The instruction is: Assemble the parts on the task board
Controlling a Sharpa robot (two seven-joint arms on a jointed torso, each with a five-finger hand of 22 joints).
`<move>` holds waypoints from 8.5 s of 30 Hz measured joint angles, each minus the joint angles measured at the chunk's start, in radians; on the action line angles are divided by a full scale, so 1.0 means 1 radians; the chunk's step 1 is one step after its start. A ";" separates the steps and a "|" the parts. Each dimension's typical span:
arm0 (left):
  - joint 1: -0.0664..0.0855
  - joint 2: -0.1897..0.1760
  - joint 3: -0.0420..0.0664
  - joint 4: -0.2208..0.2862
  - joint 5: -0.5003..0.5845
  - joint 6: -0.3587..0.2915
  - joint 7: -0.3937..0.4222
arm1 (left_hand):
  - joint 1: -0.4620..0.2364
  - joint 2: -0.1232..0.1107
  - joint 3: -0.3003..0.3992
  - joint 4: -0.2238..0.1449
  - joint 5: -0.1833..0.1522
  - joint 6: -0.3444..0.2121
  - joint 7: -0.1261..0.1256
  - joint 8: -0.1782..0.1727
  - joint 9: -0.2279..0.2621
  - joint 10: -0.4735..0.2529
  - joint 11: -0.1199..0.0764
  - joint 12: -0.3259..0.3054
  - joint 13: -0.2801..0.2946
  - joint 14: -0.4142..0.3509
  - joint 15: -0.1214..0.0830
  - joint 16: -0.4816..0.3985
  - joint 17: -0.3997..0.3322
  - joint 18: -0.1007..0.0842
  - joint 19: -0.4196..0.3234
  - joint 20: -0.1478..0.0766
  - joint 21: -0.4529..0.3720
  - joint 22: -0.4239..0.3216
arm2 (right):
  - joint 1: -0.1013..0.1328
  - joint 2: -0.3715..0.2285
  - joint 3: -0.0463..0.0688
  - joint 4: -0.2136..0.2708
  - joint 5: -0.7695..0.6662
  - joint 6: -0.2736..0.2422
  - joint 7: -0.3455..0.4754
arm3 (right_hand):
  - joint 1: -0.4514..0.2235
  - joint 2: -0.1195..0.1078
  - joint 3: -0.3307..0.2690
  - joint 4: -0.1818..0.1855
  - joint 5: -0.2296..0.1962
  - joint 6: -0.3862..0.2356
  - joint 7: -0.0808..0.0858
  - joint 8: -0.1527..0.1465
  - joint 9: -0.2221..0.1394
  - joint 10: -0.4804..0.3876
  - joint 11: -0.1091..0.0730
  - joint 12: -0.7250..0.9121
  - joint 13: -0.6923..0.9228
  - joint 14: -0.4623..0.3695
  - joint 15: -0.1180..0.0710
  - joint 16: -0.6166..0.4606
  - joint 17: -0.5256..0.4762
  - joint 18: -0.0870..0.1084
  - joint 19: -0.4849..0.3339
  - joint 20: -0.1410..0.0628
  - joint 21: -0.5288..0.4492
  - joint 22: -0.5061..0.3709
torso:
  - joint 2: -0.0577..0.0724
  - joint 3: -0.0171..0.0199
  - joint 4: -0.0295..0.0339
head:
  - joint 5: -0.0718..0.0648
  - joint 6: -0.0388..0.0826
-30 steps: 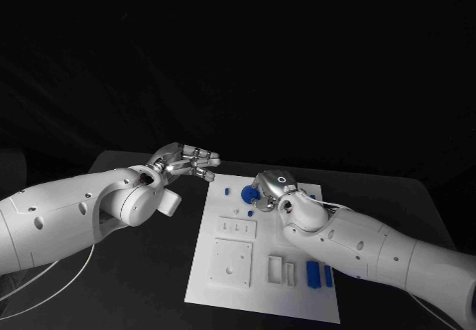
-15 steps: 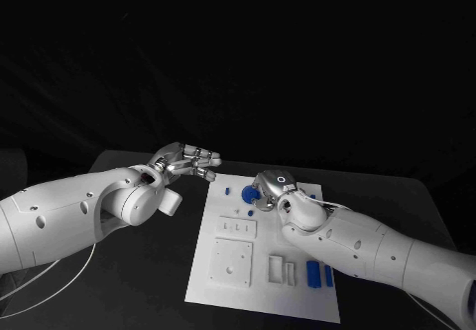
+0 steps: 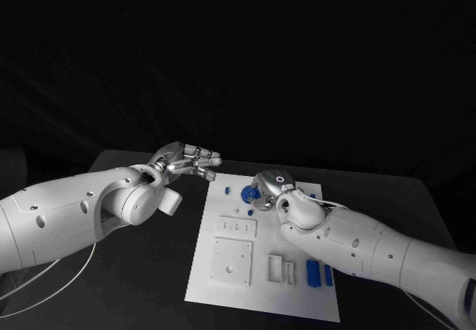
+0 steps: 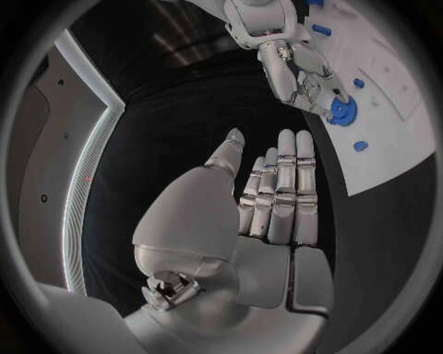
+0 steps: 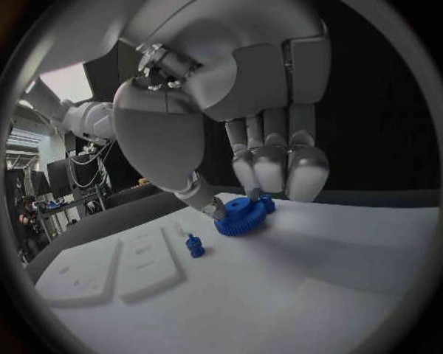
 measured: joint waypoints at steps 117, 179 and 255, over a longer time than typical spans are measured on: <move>-0.001 -0.020 -0.001 -0.049 -0.030 0.049 0.001 | 0.004 -0.004 -0.001 0.018 0.000 0.016 -0.009 0.000 0.002 0.191 -0.048 0.000 0.002 0.003 -0.025 0.077 0.035 0.000 0.009 -0.023 0.019 0.009 | -0.135 -0.218 0.200 -0.205 0.565 0.050 0.595 | 0.208 0.076 -0.194 -0.081 0.039 -0.035 0.015 -0.004 0.000 -0.037 0.019 -0.008 -0.029 -0.005 0.018 -0.017 0.025 0.000 -0.004 0.021 -0.023 0.000 | -0.021 0.0339 -0.0607 | -0.016 -0.012; -0.001 -0.019 -0.001 -0.050 -0.042 0.063 -0.014 | 0.004 -0.004 -0.003 0.020 0.000 0.016 -0.009 0.000 0.001 0.161 -0.032 0.000 0.002 0.000 -0.022 0.097 0.036 0.000 0.006 -0.020 0.038 0.023 | -0.135 -0.203 0.200 -0.171 0.573 -0.036 0.566 | 0.205 0.186 -0.132 -0.140 -0.042 0.114 -0.012 -0.009 0.014 -0.016 -0.002 0.000 -0.017 -0.002 -0.003 -0.012 0.049 0.000 -0.002 -0.002 -0.017 0.000 | -0.022 0.0364 -0.0632 | -0.012 -0.011; 0.056 0.142 -0.022 -0.184 -0.386 0.216 -0.518 | -0.241 -0.038 0.019 0.122 0.093 0.151 -0.087 0.000 0.092 0.334 -0.145 0.206 0.248 0.041 -0.145 0.762 0.428 -0.031 0.099 -0.141 0.186 0.675 | -0.001 -0.141 0.085 0.097 0.208 0.225 0.119 | 0.032 0.074 -0.055 0.076 -0.085 0.059 -0.020 0.002 0.018 -0.026 -0.006 -0.016 -0.025 0.002 0.008 -0.019 0.053 0.000 0.000 0.007 -0.035 0.000 | -0.080 0.0301 -0.0790 | 0.017 -0.023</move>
